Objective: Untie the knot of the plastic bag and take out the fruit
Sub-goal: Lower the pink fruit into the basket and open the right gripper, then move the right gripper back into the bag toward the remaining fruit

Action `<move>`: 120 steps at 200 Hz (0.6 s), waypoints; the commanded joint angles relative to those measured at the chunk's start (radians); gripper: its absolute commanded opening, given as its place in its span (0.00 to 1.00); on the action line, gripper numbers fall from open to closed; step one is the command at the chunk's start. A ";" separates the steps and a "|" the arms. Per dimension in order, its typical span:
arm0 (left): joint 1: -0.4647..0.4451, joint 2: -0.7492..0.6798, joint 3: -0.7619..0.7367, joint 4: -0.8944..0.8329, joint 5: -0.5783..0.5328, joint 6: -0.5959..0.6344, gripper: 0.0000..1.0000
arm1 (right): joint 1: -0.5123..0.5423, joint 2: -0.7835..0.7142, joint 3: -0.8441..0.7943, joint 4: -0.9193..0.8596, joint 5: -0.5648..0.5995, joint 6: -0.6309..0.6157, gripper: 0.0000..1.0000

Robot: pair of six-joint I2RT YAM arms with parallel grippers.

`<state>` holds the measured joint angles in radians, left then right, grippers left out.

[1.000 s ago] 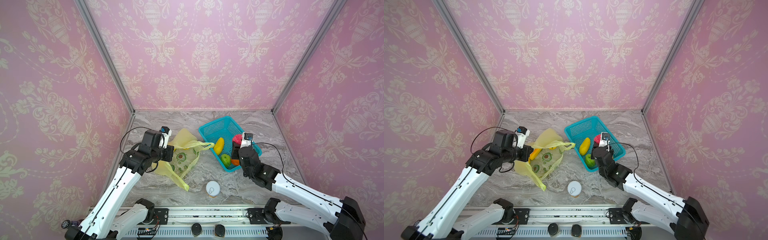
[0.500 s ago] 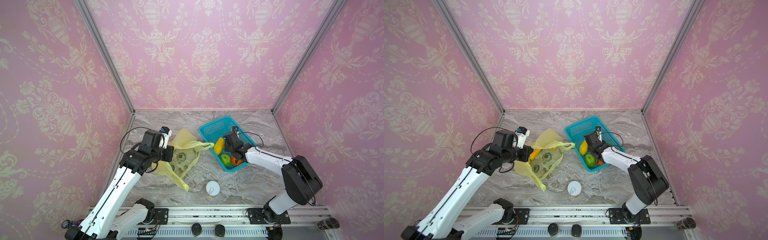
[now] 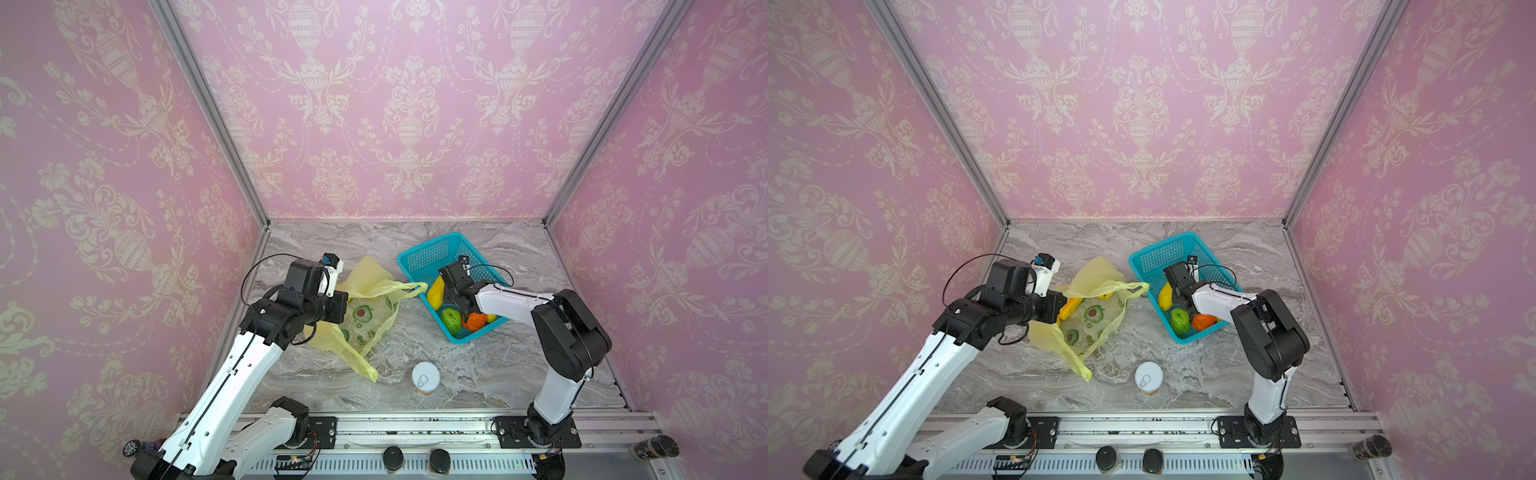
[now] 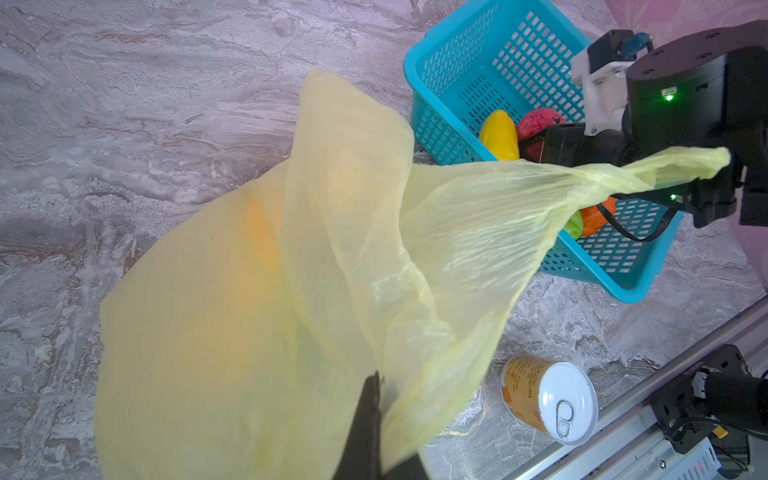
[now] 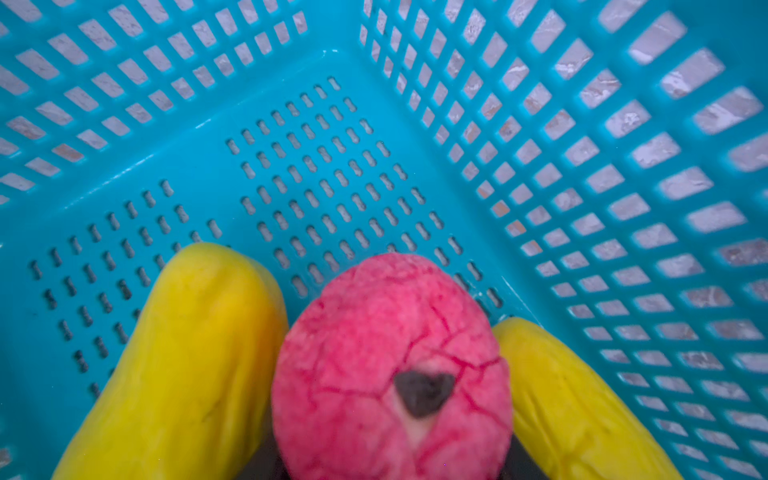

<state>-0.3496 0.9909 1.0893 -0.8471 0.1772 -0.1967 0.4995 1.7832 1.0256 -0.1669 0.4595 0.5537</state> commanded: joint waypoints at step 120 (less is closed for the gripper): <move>0.012 0.000 -0.009 -0.024 -0.003 -0.003 0.00 | 0.254 -0.745 -0.329 0.165 0.014 -0.131 0.71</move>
<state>-0.3477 0.9909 1.0889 -0.8471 0.1772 -0.1967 0.6609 1.1400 0.7269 -0.0631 0.4606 0.5102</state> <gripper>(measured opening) 0.047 0.780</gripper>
